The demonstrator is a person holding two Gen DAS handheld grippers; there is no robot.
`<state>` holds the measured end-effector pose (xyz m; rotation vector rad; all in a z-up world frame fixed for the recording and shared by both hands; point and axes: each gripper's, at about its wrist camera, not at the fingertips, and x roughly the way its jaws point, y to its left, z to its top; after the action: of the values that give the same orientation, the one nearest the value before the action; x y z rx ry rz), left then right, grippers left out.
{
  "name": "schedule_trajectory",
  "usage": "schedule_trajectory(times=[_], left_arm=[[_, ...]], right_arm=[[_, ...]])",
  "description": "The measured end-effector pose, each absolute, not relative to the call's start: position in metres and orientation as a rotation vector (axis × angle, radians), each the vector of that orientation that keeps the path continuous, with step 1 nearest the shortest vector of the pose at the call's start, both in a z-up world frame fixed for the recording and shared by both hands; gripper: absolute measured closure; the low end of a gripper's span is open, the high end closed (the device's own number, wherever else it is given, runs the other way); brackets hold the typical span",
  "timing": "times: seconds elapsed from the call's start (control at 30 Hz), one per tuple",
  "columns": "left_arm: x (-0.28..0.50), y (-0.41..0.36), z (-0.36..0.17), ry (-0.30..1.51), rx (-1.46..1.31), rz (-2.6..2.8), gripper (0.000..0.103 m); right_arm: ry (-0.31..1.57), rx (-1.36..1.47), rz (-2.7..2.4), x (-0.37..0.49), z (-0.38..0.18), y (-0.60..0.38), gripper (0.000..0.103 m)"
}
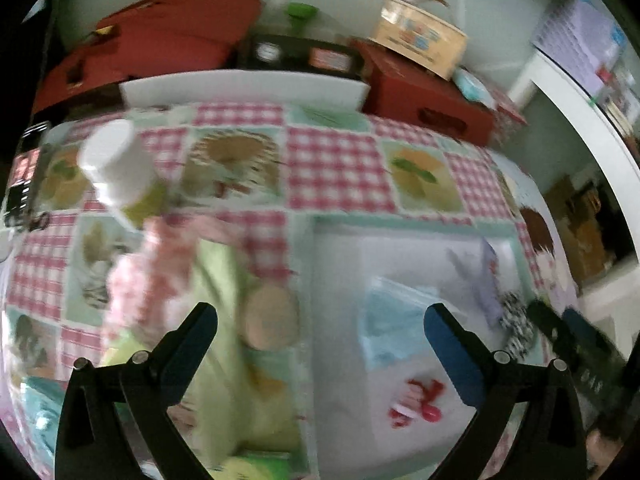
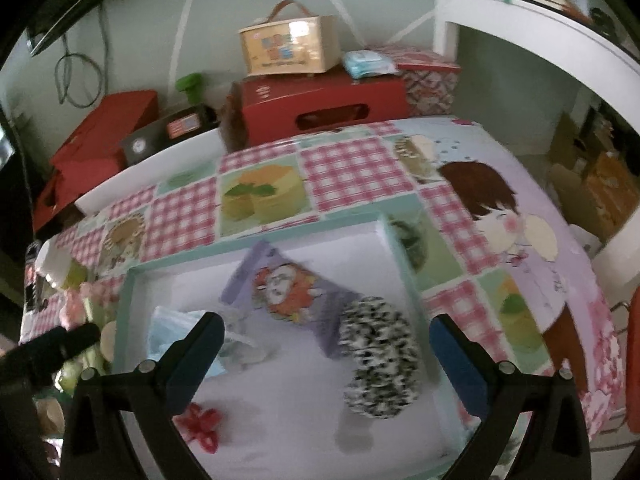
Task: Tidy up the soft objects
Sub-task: 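Move both grippers back toward the pile of soft items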
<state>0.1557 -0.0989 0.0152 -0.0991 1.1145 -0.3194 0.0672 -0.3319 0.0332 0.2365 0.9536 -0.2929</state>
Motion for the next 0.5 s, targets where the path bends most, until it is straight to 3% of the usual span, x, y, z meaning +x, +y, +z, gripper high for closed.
schedule_trajectory(times=[0.5], left_arm=[[0.184,0.026,0.013,1.153,-0.215,-0.051,0.000]], right_arm=[[0.995,0.168,-0.068,0.097,0.028,-0.248,0.000]])
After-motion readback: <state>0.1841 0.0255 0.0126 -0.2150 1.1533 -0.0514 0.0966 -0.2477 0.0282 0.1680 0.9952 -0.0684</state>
